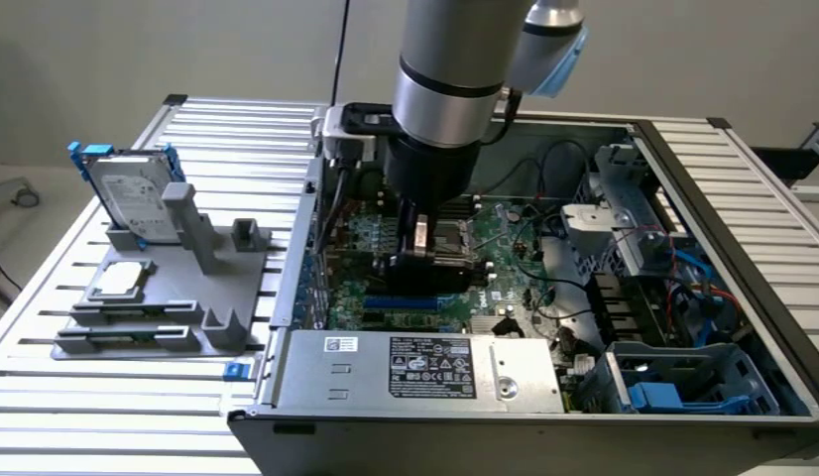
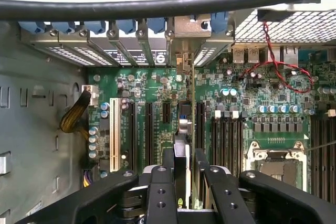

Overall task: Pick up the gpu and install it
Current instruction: 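Insert the gpu into the slot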

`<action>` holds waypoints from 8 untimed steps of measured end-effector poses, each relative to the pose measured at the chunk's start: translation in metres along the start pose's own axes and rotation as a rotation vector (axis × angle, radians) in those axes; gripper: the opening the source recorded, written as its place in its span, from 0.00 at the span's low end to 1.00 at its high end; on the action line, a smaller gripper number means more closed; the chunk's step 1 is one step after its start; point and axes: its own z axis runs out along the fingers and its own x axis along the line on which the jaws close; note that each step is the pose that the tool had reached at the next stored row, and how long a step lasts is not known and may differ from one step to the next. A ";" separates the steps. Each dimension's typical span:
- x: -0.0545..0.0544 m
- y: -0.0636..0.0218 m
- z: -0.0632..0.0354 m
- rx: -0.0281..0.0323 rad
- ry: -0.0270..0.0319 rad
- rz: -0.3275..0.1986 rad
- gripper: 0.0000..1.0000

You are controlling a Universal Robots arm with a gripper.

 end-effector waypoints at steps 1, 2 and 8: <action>0.000 0.0002 0.0004 0.0000 0.0000 0.001 0.27; 0.000 0.0004 0.0009 -0.0001 0.0000 0.001 0.27; 0.000 0.0009 0.0033 0.0000 -0.0004 0.005 0.27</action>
